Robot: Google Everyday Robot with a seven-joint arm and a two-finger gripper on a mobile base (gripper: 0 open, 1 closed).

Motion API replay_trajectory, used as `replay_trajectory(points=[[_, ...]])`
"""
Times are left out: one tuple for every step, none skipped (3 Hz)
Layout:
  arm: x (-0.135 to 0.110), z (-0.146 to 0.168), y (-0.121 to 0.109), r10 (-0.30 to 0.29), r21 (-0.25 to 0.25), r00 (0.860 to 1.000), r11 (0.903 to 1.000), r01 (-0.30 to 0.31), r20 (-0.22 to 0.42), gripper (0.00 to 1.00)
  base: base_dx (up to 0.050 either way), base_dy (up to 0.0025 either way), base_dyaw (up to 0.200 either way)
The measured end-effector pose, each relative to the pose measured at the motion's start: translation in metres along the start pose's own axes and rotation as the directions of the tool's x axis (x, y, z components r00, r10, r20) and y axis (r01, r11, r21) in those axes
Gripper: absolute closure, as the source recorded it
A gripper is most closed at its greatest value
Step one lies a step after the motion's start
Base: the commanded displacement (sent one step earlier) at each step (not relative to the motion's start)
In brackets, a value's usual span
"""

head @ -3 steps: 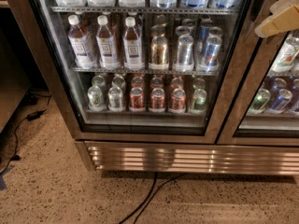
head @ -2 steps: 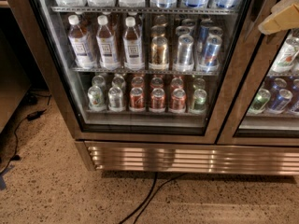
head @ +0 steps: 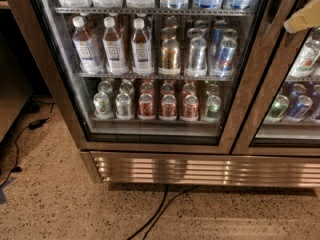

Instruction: Open left fridge door

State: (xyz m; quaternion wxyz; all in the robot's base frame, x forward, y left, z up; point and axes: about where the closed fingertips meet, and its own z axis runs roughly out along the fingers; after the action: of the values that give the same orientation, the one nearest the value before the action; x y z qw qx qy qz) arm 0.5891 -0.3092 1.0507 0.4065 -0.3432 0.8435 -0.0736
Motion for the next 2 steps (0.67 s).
replay_trajectory(points=[[-0.0076,0.0025,-0.0072,0.056,0.032,0.998,0.9978,-0.057,0.032,0.12,0.0,0.0,0.0],[-0.0108,0.0051,-0.0025,0.056,0.032,0.998,0.9978,-0.057,0.032,0.0,0.0,0.0,0.0]])
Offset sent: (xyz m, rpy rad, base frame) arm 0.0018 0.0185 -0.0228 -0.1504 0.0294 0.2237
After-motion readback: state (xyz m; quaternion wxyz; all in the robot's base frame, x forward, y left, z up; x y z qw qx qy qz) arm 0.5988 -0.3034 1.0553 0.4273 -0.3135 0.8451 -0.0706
